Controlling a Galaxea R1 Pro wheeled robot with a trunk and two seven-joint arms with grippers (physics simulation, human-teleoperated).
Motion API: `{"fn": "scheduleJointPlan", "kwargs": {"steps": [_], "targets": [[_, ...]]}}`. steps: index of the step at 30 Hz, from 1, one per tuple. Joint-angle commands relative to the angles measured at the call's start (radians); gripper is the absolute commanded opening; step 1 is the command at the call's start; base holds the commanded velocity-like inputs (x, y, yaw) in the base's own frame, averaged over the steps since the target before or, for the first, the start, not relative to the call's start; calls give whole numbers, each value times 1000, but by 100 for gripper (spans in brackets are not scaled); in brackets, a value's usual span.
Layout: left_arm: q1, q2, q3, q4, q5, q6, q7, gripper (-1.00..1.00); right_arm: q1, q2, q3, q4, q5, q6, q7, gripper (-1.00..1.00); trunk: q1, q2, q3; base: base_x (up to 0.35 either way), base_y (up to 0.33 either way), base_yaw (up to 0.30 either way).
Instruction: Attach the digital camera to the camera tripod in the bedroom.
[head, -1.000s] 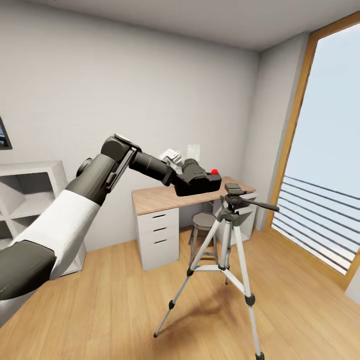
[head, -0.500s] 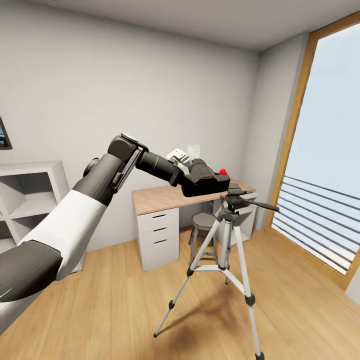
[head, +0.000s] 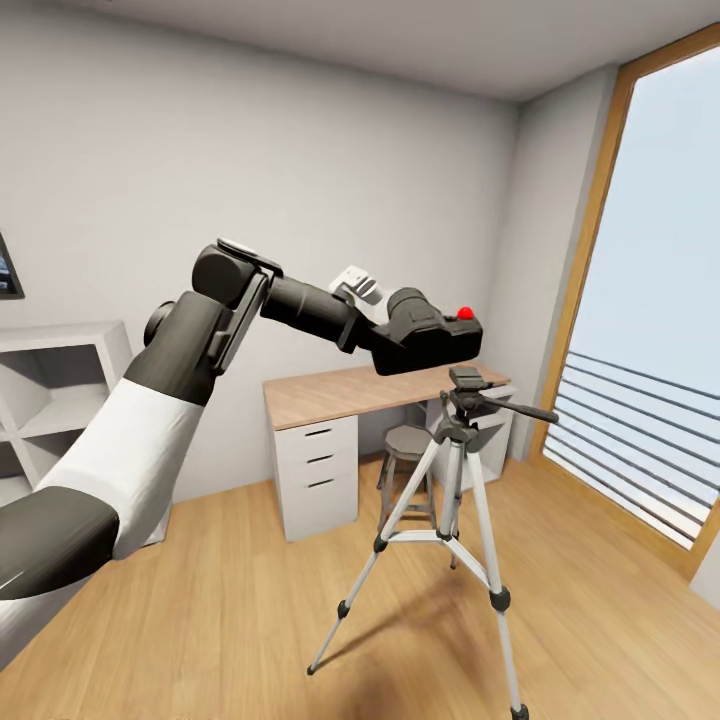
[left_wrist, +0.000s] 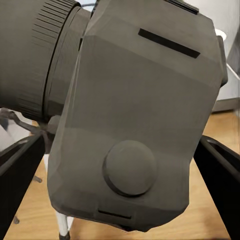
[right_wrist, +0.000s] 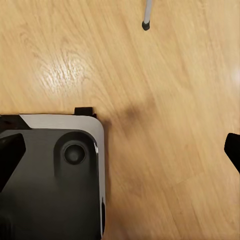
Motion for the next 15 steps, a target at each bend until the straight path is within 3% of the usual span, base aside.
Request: {"fn": "scheduleJointPlan", "kwargs": {"steps": [1, 5, 15], "targets": [[0, -1, 1, 0, -10, 9, -10, -100, -1, 0, 8, 4, -10, -7, 0, 100, 0, -1, 0, 0, 0, 0], [0, -2, 0, 2, -10, 9, -13, -100, -1, 0, 8, 4, -10, -7, 0, 100, 0, -1, 0, 145, 0, 0], [2, -3, -3, 6, -10, 9, -14, -100, -1, 0, 9, 4, -10, -7, 0, 100, 0, -1, 0, 323, 0, 0]]}}
